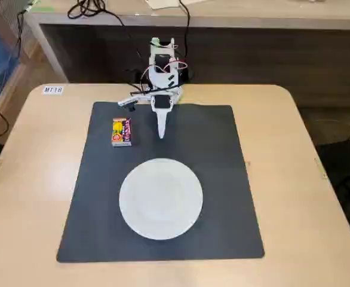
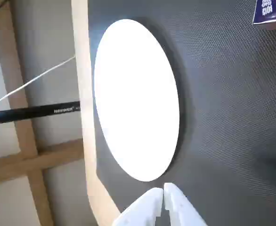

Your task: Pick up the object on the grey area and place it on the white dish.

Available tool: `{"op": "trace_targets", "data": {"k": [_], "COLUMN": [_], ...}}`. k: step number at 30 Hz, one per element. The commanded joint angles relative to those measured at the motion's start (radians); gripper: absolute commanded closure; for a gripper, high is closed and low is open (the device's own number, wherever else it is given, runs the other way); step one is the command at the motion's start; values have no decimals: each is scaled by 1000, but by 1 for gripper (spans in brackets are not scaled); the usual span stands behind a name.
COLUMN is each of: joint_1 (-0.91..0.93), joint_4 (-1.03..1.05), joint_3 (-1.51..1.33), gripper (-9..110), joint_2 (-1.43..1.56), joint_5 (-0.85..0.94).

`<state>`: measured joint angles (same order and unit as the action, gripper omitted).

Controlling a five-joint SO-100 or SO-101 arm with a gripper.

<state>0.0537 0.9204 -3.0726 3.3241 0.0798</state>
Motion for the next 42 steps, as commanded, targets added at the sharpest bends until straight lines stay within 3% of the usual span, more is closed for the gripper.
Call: {"op": "trace_targets", "data": {"k": [1,15,29,37,42], "joint_1": [12,35,273,428,453], "joint_4": [100,91,106,523,701], "joint_3": [445,460,695,1163,1270], "gripper": [101,101,102,102,102], "joint_2": [-344,-374,-822,-1161,-1224], "joint_5": [6,-31,-606,-649,-810]}}
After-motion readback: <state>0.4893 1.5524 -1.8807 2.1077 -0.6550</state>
